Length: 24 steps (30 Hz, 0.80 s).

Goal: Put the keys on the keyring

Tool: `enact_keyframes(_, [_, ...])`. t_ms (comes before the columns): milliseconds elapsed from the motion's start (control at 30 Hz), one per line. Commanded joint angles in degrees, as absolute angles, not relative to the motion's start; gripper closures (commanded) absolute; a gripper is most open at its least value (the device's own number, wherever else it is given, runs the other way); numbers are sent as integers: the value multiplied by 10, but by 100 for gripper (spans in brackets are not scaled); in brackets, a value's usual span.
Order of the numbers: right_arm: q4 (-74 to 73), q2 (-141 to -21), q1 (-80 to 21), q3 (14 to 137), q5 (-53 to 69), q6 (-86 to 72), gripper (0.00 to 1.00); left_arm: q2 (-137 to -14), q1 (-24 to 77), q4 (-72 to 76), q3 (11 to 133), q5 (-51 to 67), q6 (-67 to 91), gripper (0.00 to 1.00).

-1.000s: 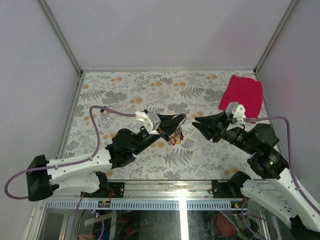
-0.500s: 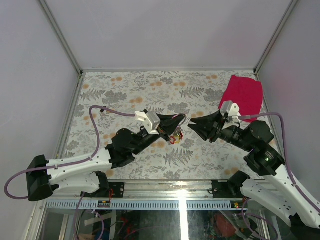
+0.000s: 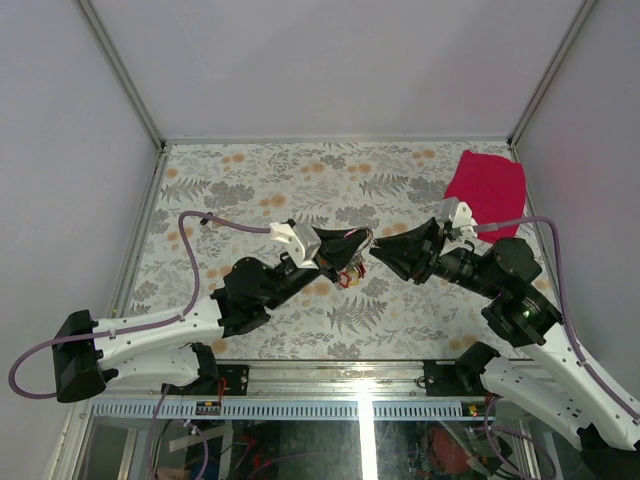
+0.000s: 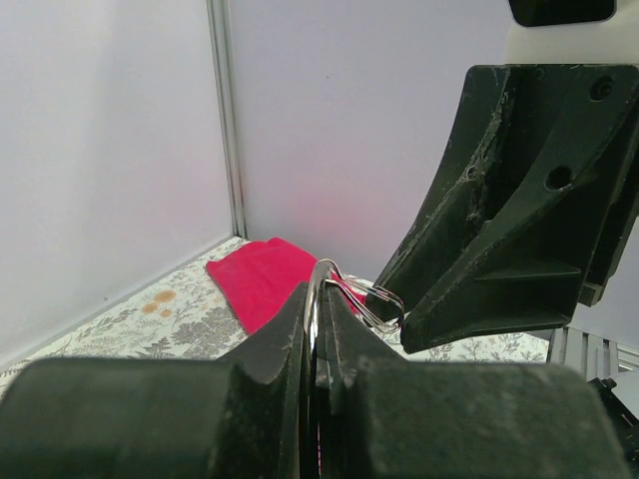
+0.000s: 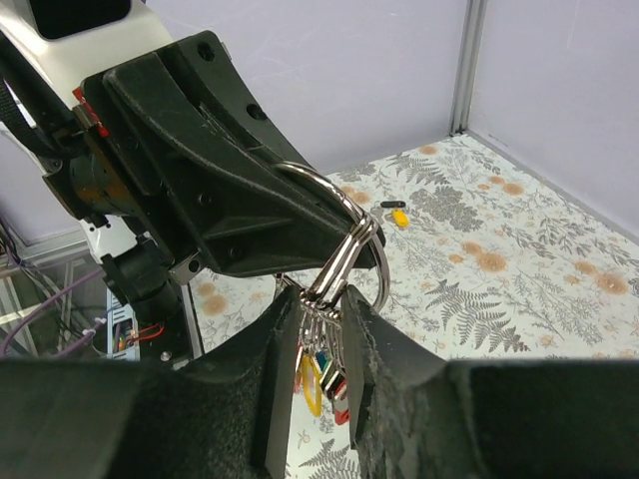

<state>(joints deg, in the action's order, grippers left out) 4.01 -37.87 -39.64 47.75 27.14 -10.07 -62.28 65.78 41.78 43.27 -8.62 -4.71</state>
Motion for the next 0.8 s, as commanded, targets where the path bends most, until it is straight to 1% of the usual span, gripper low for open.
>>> enact_keyframes(0, [52,-367,-399,481,267,-82,71,-610,654,472,453,-96,-44,100])
enact_keyframes(100, [32,-355,-399,479,256,-65,71,-607,655,470,454,-96,-44,100])
enact_keyframes(167, [23,-349,-399,477,250,-57,73,-607,654,470,454,-96,-45,100])
enact_keyframes(200, [21,-347,-399,476,247,-54,75,-607,654,470,454,-95,-44,100])
enact_keyframes(267, [15,-344,-399,474,243,-49,83,-607,655,470,455,-94,-43,100])
enact_keyframes(333, [10,-344,-399,474,239,-45,87,-607,654,469,455,-93,-42,100])
enact_keyframes(467, [1,-347,-399,475,236,-36,85,-606,655,469,456,-94,-41,100])
enact_keyframes(767, [21,-355,-399,476,242,-54,83,-606,654,467,455,-94,-41,100])
